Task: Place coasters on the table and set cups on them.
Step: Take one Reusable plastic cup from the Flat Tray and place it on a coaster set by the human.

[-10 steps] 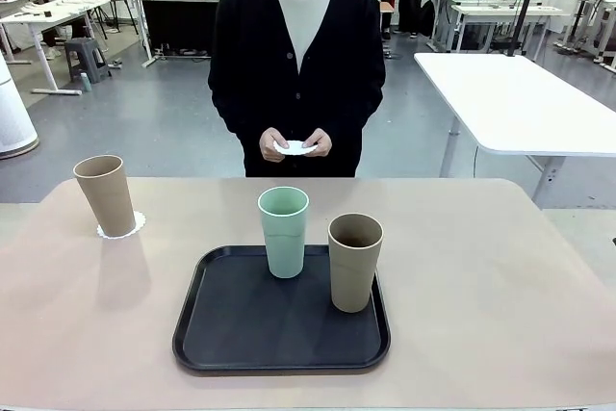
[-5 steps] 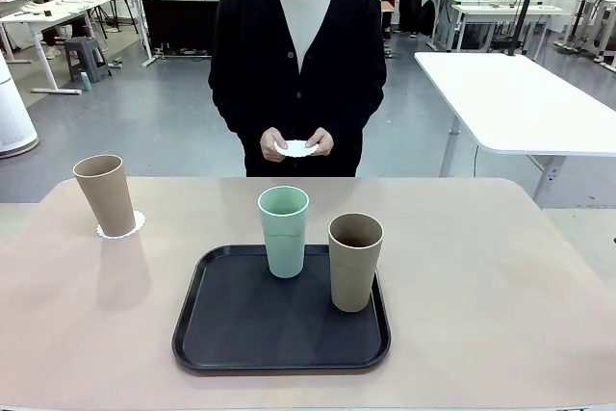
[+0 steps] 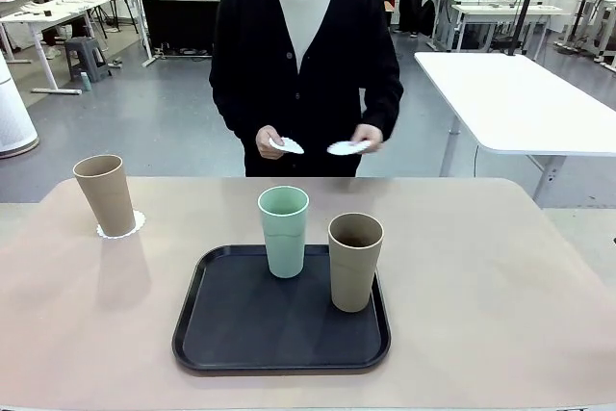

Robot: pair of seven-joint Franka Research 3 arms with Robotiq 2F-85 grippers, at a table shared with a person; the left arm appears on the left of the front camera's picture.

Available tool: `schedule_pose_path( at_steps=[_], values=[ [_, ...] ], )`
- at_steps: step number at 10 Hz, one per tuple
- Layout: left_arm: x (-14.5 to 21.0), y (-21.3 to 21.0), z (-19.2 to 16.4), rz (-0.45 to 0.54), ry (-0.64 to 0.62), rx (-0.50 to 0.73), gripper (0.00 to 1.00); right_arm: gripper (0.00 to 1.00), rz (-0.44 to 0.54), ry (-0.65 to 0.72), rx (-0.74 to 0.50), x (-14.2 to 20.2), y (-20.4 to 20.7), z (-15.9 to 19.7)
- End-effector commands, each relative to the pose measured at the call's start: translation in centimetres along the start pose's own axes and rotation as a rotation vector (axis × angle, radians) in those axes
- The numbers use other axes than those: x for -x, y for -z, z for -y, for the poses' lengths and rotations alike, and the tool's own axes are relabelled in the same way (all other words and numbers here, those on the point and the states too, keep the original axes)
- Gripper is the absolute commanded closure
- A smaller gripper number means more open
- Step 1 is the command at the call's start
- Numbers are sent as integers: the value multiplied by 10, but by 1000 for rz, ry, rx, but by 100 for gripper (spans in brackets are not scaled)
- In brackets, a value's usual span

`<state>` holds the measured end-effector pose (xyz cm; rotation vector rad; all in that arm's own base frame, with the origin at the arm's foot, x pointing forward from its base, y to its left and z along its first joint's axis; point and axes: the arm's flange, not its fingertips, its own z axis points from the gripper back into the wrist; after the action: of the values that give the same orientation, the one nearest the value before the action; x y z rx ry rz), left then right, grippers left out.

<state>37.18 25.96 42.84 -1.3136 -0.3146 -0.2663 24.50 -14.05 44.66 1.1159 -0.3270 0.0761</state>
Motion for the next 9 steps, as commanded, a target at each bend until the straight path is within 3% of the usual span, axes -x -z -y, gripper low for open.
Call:
schedule_pose_path(
  at_steps=[1,9],
  values=[
    [0,-1,1,2,1,-3,0,0,6,-10,-9,-1,0,0],
    [0,-1,1,2,1,-3,0,0,6,-10,-9,-1,0,0]
  ],
)
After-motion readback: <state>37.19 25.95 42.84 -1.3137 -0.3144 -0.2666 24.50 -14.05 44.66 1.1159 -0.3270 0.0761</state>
